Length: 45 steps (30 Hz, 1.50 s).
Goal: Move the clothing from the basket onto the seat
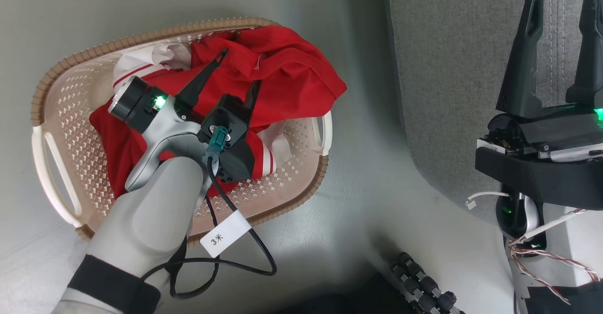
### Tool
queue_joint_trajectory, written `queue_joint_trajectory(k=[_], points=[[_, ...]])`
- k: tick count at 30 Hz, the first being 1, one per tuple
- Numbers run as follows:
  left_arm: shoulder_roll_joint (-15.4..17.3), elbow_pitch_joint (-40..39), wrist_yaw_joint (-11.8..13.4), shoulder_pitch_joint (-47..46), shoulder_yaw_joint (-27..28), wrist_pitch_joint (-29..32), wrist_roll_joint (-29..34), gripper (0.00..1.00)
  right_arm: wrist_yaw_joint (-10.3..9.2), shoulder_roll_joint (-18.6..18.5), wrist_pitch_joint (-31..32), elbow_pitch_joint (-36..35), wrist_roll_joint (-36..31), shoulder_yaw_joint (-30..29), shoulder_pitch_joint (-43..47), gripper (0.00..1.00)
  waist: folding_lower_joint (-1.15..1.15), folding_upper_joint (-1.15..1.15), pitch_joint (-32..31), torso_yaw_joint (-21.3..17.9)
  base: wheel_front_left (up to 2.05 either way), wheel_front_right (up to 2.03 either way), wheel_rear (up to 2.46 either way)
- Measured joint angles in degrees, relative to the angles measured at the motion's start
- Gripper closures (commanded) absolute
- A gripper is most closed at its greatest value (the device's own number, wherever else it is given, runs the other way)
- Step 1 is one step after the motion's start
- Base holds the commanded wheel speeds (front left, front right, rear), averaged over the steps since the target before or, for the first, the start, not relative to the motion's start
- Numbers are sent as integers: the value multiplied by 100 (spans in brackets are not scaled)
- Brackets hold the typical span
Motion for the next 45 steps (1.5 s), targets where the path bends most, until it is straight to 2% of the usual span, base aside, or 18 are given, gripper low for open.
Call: queue_joint_trajectory(k=[9, 10, 11, 12, 13, 26, 35, 45], points=[[-31, 199, 130, -130, -62, -91, 65, 0, 1, 31, 0, 73, 0, 31, -1, 0, 0, -1, 41, -66, 0, 0, 0], [-33, 226, 130, -138, -62, -91, 65, 9, 1, 32, 0, 81, 0, 42, -1, 0, 0, -1, 44, -74, 0, 0, 0], [-33, 254, 130, -142, -62, -91, 65, 52, 1, 35, 0, 90, 0, 51, -2, 0, 0, -1, 47, -82, 0, 0, 0], [-34, 309, 129, -155, -69, -92, 64, 90, 2, 42, 0, 107, 0, 58, -5, 0, 0, -1, 51, -98, 0, 0, 0], [-34, 335, 129, -172, -77, -96, 64, 100, 2, 44, 0, 118, 1, 57, -10, 0, 0, -1, 51, -105, 0, 0, 0], [-141, 448, 64, -92, -131, -148, -98, 100, 52, 55, 0, 536, -2, -81, -83, 0, 0, -1, -245, -27, 0, 0, 0], [-196, -82, -135, 491, -20, -148, -676, 100, 181, 8, 0, 973, -82, -170, -48, 0, 0, -1, -736, 235, 0, 0, 0], [-257, -522, -286, 705, 90, -148, -1103, 100, 302, 3, 0, 1510, -94, -136, 107, 0, 0, -1, -1405, 595, 0, 0, 0]])
